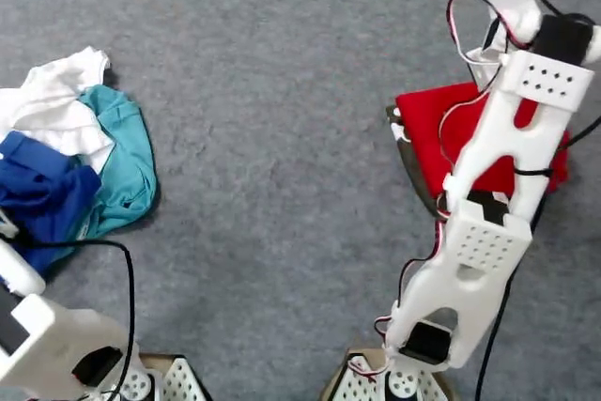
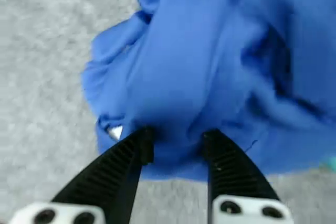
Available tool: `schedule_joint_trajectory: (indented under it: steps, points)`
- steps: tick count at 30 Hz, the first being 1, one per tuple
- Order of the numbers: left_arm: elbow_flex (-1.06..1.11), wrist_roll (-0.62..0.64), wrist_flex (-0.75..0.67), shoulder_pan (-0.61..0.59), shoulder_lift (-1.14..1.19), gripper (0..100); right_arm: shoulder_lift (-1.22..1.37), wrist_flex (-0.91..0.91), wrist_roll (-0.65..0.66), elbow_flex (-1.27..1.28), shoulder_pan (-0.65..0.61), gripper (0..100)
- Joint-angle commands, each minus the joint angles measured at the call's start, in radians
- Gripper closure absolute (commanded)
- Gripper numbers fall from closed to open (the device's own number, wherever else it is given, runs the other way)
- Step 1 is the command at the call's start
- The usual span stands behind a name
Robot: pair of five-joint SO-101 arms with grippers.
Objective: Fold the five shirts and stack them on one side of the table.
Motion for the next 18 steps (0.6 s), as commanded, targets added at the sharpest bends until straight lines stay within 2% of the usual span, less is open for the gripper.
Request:
schedule_joint_trajectory:
  steps: [1, 3, 8, 11, 14, 18]
  points:
    - [0.074, 0.017, -0.115, 0.037, -0.039, 89, -0.061, 0.017, 0.002, -0.042, -0.027, 99.1]
    - [0.043, 0.021, -0.069, 0.069, -0.061, 99, -0.061, 0.018, 0.002, -0.042, -0.035, 99.1]
    - [-0.02, 0.063, 0.095, 0.204, -0.213, 98, -0.062, 0.018, 0.0, -0.042, -0.036, 99.2]
    - [-0.02, 0.089, 0.157, 0.342, -0.378, 98, -0.062, 0.02, 0.0, -0.042, -0.036, 99.3]
    - [0.0, 0.117, 0.242, 0.562, -0.568, 98, -0.062, 0.02, 0.0, -0.042, -0.036, 99.3]
    - [0.055, 0.169, 0.278, 0.971, -0.8, 98, -0.062, 0.02, 0.0, -0.042, -0.035, 99.3]
